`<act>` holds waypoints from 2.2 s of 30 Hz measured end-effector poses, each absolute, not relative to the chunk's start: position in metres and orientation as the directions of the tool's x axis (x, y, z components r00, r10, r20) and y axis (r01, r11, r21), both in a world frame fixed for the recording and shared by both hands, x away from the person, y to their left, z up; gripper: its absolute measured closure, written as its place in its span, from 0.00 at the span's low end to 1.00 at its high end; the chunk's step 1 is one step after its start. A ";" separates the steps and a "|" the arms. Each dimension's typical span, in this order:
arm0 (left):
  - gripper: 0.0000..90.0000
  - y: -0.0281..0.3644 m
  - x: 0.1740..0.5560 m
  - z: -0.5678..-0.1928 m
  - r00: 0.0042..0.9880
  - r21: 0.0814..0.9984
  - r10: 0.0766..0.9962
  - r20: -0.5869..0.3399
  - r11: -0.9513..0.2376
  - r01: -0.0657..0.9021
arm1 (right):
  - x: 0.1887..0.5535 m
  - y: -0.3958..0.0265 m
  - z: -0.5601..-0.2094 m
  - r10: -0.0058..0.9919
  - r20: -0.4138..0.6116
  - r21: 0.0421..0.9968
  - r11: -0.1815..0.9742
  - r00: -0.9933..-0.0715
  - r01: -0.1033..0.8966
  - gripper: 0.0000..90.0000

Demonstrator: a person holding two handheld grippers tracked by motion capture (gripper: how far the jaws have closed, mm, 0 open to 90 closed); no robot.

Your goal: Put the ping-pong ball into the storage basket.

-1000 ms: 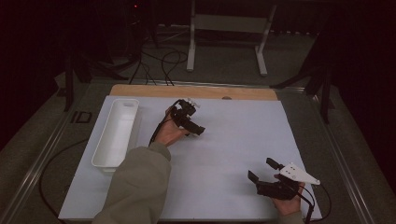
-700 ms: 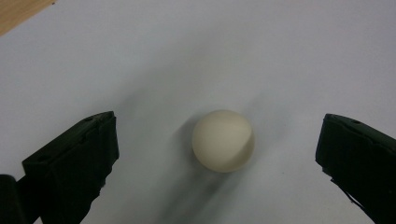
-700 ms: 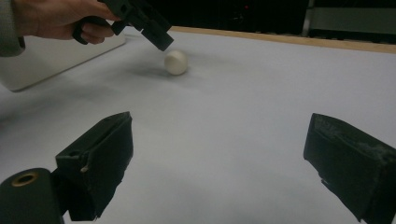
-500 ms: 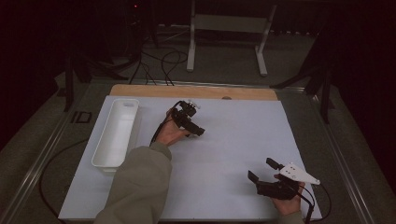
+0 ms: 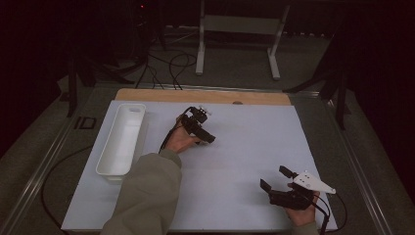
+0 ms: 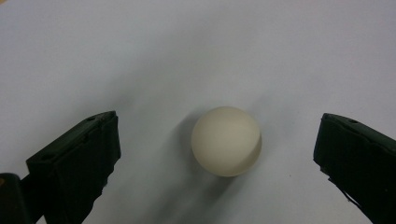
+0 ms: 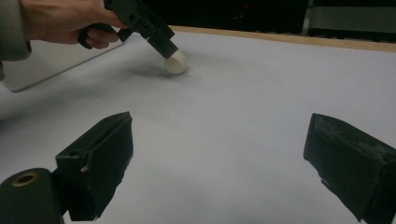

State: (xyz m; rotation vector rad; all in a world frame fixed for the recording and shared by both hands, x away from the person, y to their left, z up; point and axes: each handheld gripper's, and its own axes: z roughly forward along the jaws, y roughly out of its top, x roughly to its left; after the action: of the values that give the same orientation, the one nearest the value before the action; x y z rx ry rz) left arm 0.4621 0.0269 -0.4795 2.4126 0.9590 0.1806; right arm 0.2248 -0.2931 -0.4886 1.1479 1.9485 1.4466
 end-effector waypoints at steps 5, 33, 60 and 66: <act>0.02 0.026 0.463 -0.482 0.735 0.518 0.674 -0.069 -0.606 0.604 | 0.225 -0.294 -0.488 0.827 0.118 0.931 0.100 -0.549 0.352 0.09; 0.27 0.020 0.462 -0.490 0.720 0.478 0.687 -0.101 -0.601 0.641 | 0.224 -0.294 -0.488 0.830 0.117 0.930 0.101 -0.546 0.353 0.09; 0.57 0.021 0.462 -0.488 0.711 0.468 0.694 -0.110 -0.596 0.653 | 0.224 -0.294 -0.489 0.829 0.117 0.930 0.103 -0.547 0.354 0.09; 0.57 0.020 0.460 -0.486 0.709 0.470 0.696 -0.110 -0.592 0.654 | 0.224 -0.293 -0.489 0.827 0.115 0.930 0.104 -0.550 0.352 0.09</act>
State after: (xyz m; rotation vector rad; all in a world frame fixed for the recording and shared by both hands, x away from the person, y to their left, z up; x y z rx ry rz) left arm 0.4600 0.0199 -0.4856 2.4319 1.0337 0.1169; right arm 0.2242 -0.2933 -0.4889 1.1483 1.9498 1.4426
